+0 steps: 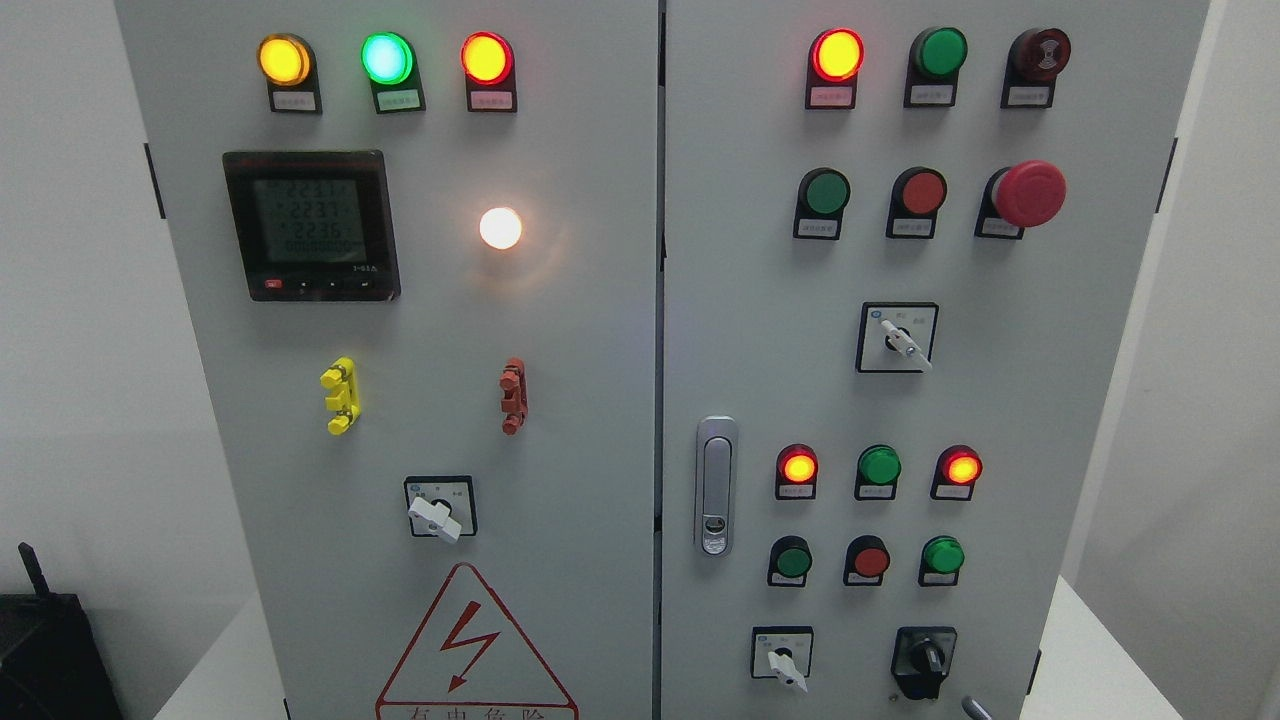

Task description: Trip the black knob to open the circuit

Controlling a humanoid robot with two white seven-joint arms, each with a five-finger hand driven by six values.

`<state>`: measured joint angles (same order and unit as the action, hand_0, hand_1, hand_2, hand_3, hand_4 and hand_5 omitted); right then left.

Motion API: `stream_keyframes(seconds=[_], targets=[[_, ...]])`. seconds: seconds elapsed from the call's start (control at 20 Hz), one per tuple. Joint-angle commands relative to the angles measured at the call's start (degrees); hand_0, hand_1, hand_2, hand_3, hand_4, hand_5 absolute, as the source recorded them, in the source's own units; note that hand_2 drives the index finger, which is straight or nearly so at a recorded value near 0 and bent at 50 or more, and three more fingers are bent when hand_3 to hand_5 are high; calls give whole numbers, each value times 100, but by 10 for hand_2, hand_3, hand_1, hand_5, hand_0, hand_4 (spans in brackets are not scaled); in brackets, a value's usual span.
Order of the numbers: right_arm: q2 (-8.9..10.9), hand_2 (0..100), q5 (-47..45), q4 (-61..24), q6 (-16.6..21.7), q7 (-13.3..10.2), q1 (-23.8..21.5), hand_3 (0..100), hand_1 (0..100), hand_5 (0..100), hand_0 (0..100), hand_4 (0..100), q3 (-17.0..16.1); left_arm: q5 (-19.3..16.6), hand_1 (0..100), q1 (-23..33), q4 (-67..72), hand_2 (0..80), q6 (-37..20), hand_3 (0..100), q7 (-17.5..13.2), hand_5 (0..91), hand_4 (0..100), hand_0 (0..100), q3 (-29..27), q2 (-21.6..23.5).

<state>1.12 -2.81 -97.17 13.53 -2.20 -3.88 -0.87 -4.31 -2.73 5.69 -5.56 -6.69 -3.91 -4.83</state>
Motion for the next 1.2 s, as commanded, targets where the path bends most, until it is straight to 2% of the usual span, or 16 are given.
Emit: stream_keyframes(seconds=[0.0,1.15], targets=[[99,98,0,-56,-8,0,63,1000,0,1000,0,1000,-19,0,389,0,-94,0,2,0,1,0,0,120,4,0],[99,100,26,-12,-52,44,89,1000,0,1000,0,1000,184,0,389,0,-94,0,2,0,1,0,0,120,-5,0]])
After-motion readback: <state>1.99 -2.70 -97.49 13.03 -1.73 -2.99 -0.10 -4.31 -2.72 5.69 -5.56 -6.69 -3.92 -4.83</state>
